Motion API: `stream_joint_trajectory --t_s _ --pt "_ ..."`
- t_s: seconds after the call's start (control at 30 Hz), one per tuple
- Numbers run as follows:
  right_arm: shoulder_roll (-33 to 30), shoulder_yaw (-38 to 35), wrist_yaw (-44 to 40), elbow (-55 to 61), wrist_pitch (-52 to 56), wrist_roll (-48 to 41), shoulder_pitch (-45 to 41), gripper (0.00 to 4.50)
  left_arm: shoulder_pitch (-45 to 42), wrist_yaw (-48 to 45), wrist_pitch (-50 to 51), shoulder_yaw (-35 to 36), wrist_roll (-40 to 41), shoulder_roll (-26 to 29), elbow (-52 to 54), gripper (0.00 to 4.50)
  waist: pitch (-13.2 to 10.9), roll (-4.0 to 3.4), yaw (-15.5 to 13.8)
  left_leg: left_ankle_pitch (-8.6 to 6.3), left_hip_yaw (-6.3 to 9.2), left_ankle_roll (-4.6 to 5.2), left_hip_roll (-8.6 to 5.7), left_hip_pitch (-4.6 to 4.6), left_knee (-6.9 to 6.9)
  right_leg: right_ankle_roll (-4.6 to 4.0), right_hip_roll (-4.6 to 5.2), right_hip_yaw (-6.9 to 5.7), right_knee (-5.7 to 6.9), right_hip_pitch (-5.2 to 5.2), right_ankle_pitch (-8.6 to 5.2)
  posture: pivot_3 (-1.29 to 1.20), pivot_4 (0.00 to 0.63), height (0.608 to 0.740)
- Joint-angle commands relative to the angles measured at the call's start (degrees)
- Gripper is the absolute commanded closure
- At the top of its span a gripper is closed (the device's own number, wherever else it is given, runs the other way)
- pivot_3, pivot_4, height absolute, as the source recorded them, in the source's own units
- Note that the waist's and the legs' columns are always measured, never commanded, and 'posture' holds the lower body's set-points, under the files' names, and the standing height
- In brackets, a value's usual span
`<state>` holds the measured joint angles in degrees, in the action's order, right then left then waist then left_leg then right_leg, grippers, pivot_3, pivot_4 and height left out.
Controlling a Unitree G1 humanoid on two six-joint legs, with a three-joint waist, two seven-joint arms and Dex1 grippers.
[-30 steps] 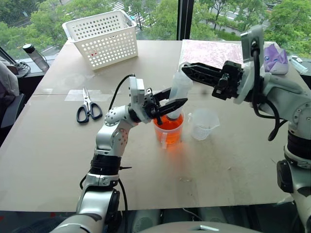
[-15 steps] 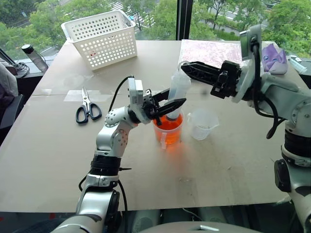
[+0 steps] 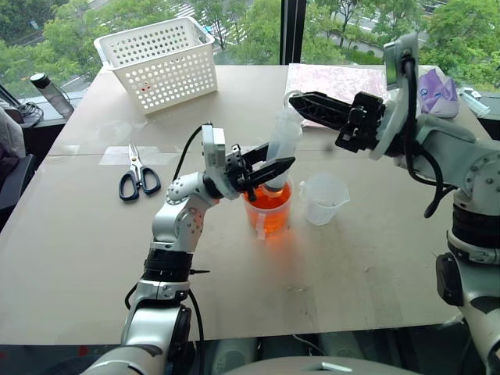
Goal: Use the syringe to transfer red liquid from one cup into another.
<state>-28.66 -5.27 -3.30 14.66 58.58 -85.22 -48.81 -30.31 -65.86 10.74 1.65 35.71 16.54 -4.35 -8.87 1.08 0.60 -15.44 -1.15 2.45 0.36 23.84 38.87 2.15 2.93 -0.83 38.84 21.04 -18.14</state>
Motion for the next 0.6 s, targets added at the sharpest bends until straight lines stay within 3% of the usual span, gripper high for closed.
stream_joint_trajectory --t_s 0.03,0.33,0.37,0.5,0.53,0.6 --pt "-0.7 -5.8 0.5 0.0 -4.5 0.4 -2.8 4.46 1.1 -1.8 -0.6 0.0 0.0 0.5 -0.5 3.13 0.0 0.00 0.0 0.00 0.00 0.00 0.00 0.00 0.00 0.00 0.00 0.00 0.00 0.00 0.00 0.00 0.150 0.740" --pt "-1.2 -3.9 -2.6 1.3 -3.4 4.2 -1.7 4.46 1.0 -2.1 -1.1 0.3 0.2 0.5 -1.0 3.13 0.0 -0.01 0.0 0.00 0.00 0.01 0.00 0.00 -0.01 0.00 0.00 0.00 0.00 0.00 0.00 0.00 0.150 0.740" --pt "-1.0 -4.0 -2.6 1.2 -3.5 4.6 -1.7 3.64 1.0 -2.2 -1.2 0.4 0.2 0.6 -1.1 3.13 0.0 -0.01 0.0 0.00 0.00 0.01 0.00 0.00 -0.01 0.00 0.00 0.00 0.00 0.00 0.00 0.00 0.150 0.740" --pt "-0.8 -4.1 -3.3 1.0 -3.8 5.2 -1.7 1.94 1.0 -2.6 -1.4 0.5 0.0 0.7 -1.5 3.13 0.0 -0.02 0.0 0.00 0.00 0.01 0.00 -0.01 -0.01 0.00 0.00 0.00 0.00 0.00 0.00 0.00 0.150 0.740" --pt "-0.6 -4.2 -3.4 1.0 -4.0 5.3 -1.8 1.26 1.0 -2.7 -1.5 0.5 0.0 0.7 -1.6 3.13 0.0 -0.02 0.0 0.00 0.00 0.01 0.00 -0.02 -0.01 0.00 0.00 0.00 0.00 0.00 0.00 0.00 0.150 0.740" --pt "0.0 -4.7 -2.8 0.7 -4.4 5.4 -1.9 0.38 1.1 -2.8 -1.5 0.5 0.0 0.7 -1.6 3.13 0.0 -0.03 0.0 0.00 0.00 0.01 0.00 -0.02 -0.01 0.00 0.00 0.00 0.00 0.00 0.00 0.00 0.150 0.740"
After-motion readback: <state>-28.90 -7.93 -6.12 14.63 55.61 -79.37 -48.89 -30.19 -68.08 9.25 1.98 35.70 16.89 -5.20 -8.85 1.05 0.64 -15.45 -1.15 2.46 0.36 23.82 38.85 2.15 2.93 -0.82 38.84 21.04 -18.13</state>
